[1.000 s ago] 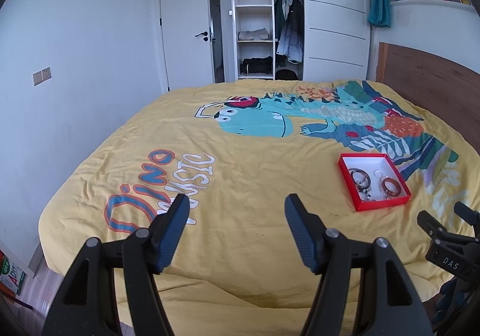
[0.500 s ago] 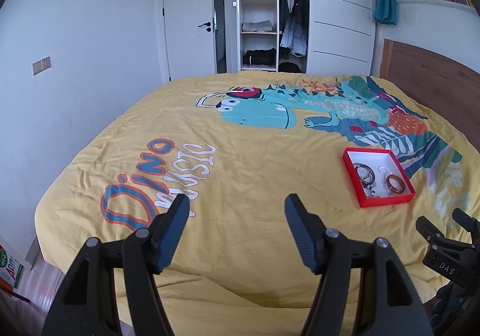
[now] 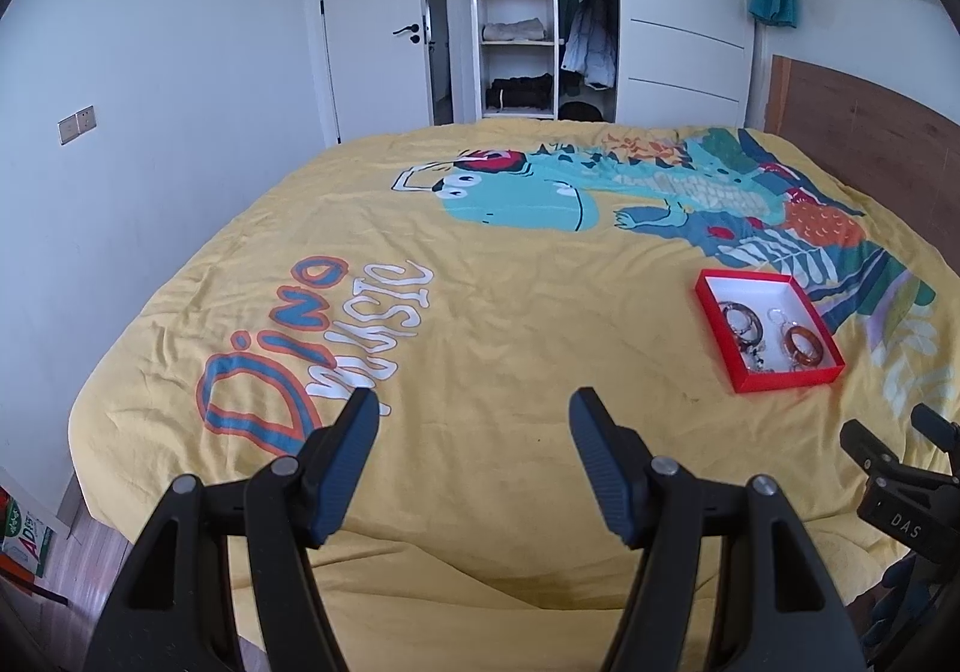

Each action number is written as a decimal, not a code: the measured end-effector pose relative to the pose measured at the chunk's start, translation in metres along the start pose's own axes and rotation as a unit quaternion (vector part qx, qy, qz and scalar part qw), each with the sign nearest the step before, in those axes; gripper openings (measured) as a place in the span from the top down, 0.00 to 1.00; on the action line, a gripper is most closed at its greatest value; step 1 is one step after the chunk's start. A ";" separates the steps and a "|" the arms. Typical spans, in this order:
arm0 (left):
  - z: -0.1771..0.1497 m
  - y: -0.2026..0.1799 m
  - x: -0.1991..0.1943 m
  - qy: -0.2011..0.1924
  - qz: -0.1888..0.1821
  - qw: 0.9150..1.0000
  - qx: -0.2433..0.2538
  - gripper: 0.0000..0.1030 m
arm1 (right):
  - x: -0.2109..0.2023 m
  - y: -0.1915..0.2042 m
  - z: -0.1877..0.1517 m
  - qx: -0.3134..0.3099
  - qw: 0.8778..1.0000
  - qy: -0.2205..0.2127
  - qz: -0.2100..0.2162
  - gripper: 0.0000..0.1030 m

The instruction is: Organize jewelry

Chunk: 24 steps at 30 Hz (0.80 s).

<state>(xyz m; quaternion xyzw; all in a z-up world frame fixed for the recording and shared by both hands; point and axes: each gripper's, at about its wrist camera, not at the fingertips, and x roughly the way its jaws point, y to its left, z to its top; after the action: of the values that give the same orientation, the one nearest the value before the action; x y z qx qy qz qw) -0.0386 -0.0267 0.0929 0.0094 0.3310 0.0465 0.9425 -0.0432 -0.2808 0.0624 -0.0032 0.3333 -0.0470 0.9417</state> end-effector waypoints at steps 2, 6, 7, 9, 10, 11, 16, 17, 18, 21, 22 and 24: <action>-0.001 -0.002 0.003 0.004 0.000 1.000 0.003 0.38 | 0.002 -0.001 -0.001 0.001 1.000 0.002 0.000 0.00; -0.003 -0.006 0.007 0.010 0.000 1.000 0.009 0.38 | 0.005 -0.004 -0.003 0.005 1.000 0.006 -0.001 0.00; -0.004 -0.006 0.008 0.012 0.000 1.000 0.010 0.38 | 0.006 -0.004 -0.003 0.005 1.000 0.007 -0.001 0.00; -0.005 -0.008 0.010 0.015 0.000 1.000 0.013 0.38 | 0.008 -0.005 -0.004 0.006 1.000 0.010 -0.002 0.00; -0.006 -0.008 0.011 0.017 0.000 1.000 0.014 0.38 | 0.008 -0.005 -0.005 0.006 1.000 0.011 -0.002 0.00; -0.006 -0.009 0.012 0.018 -0.001 1.000 0.014 0.38 | 0.008 -0.005 -0.005 0.006 1.000 0.011 -0.002 0.00; -0.008 -0.010 0.014 0.024 -0.005 1.000 0.015 0.38 | 0.009 -0.005 -0.005 0.004 1.000 0.011 -0.005 0.00; -0.009 -0.010 0.015 0.025 -0.006 1.000 0.015 0.38 | 0.009 -0.005 -0.005 0.003 1.000 0.011 -0.005 0.00; -0.009 -0.010 0.016 0.025 -0.007 1.000 0.016 0.38 | 0.009 -0.005 -0.005 0.002 1.000 0.011 -0.006 0.00; -0.011 -0.011 0.017 0.027 -0.008 0.999 0.017 0.38 | 0.009 -0.004 -0.005 0.000 1.000 0.011 -0.007 0.00; -0.011 -0.011 0.017 0.028 -0.009 0.999 0.017 0.38 | 0.009 -0.004 -0.005 0.000 1.000 0.010 -0.007 0.00; -0.011 -0.010 0.016 0.028 -0.009 0.999 0.017 0.38 | 0.008 -0.004 -0.005 -0.001 1.000 0.010 -0.008 0.00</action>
<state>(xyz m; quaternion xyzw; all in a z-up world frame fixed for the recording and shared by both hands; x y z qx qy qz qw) -0.0321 -0.0356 0.0735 0.0215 0.3577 0.0325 0.9330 -0.0407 -0.2858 0.0534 -0.0066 0.3424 -0.0544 0.9380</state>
